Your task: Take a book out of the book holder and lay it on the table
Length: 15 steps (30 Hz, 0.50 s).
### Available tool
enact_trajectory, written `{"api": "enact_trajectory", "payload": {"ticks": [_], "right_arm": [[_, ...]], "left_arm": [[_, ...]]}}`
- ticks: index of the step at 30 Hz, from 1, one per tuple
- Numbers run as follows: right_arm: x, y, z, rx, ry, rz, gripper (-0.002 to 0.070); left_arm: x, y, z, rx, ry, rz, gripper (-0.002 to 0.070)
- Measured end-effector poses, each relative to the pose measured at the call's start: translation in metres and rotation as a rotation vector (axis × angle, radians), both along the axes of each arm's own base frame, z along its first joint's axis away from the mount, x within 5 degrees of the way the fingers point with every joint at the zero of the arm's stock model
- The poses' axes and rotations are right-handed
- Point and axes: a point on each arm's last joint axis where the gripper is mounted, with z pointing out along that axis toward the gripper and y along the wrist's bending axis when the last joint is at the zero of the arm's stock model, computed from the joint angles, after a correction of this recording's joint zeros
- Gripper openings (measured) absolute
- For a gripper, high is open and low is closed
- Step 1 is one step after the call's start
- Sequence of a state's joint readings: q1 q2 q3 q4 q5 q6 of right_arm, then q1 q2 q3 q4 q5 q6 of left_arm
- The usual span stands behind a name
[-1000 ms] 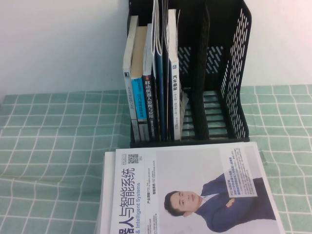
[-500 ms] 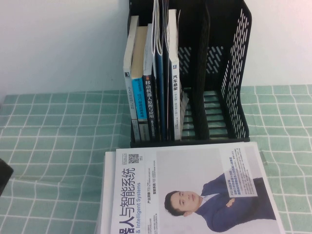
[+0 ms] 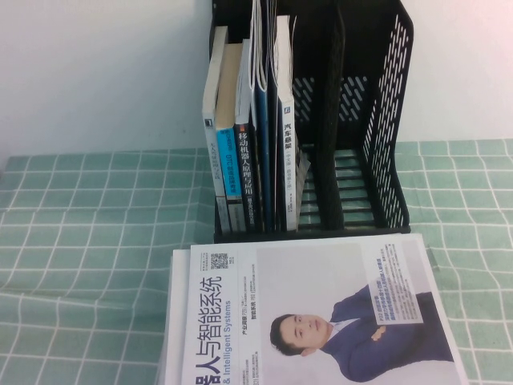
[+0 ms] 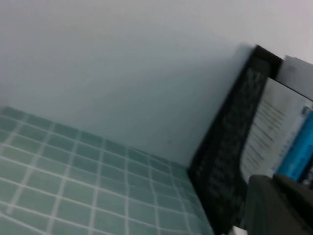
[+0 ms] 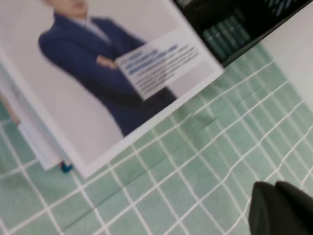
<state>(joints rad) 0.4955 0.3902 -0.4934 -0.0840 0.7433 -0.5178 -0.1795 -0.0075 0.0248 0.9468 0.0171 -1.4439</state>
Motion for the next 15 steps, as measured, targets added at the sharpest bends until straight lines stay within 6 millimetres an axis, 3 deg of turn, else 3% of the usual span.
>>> {"api": "enact_trajectory", "payload": {"ticks": [7,15], "right_arm": [[-0.028,-0.008,0.01,0.234,-0.129,0.007,-0.0002],[-0.043,-0.012,-0.026,0.367,-0.166,0.008,-0.0002]], "left_arm": [[0.0,0.001,0.007,0.191,-0.1,0.124,-0.0001],[-0.003,-0.016,0.013,0.291,-0.202,-0.015,-0.0002]]}}
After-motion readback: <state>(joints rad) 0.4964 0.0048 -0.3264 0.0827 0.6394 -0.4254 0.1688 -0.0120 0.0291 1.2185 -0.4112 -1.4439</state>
